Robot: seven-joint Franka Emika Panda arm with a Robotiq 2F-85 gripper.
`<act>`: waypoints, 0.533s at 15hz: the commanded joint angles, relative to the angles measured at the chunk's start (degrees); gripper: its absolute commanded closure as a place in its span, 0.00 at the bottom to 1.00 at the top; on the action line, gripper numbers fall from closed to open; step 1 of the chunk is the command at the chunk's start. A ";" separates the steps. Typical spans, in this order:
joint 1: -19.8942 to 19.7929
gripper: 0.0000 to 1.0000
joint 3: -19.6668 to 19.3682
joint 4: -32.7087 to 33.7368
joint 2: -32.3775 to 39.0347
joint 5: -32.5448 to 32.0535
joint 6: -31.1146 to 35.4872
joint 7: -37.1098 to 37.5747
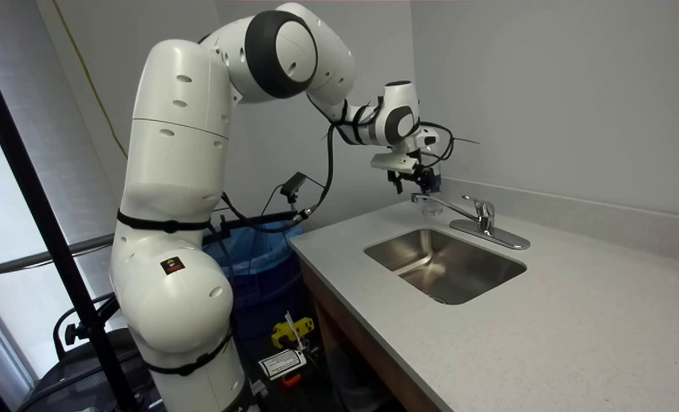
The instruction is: Move the faucet to the right
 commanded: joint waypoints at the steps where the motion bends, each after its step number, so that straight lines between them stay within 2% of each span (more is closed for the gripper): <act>1: 0.51 0.00 -1.75 -4.36 -3.81 -2.82 -4.86 3.15; 8: 0.02 0.00 -4.66 -8.91 -6.44 -10.52 -8.48 8.25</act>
